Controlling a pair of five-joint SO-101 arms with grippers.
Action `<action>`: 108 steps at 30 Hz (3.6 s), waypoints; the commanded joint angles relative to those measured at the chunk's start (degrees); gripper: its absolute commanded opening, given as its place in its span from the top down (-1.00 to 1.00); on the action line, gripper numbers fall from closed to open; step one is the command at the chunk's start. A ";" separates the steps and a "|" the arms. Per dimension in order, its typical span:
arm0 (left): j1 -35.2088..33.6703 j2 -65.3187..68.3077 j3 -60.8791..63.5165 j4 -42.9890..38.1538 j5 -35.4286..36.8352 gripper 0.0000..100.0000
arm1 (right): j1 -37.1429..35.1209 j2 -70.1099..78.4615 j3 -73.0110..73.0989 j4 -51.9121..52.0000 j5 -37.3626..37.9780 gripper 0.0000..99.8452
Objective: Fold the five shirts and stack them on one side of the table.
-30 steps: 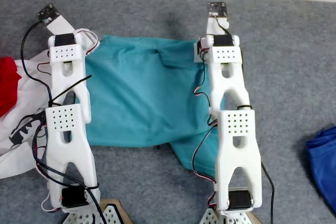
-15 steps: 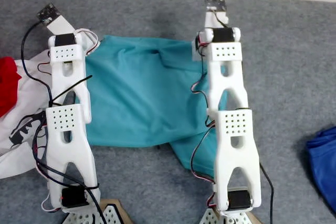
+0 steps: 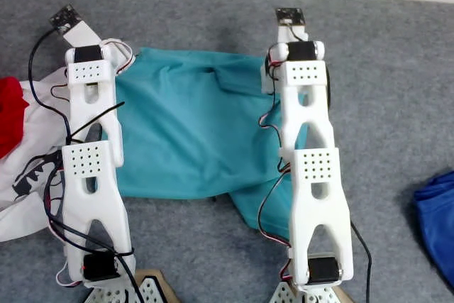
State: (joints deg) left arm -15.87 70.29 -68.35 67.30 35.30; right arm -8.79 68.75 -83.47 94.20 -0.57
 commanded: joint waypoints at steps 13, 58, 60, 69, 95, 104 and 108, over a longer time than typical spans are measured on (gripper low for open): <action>1.80 0.13 -1.01 -0.35 0.35 0.33 | -0.40 -3.82 -1.89 3.21 -0.18 0.55; -2.51 -3.91 -8.92 0.97 0.44 0.33 | -0.13 -0.66 -6.46 1.71 -0.70 0.98; -2.77 -1.98 -9.36 0.88 0.44 0.33 | -0.13 -0.66 -6.46 1.80 -0.70 0.98; -4.62 5.41 -9.45 -5.01 0.44 0.33 | -0.31 -0.66 -6.20 1.54 -0.70 0.98; 0.31 5.32 -16.48 -6.07 -6.51 0.99 | 0.84 -1.98 -10.42 3.12 -2.64 0.98; 2.77 -5.67 -25.98 16.18 -6.51 0.99 | 1.01 -9.98 -14.55 6.99 -2.73 0.98; 2.77 -9.54 -26.33 20.84 -6.42 0.99 | 1.98 -14.55 -12.44 6.99 -2.73 0.98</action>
State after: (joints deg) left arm -13.93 66.77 -91.91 85.49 28.97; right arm -8.26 61.54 -94.11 100.26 -2.68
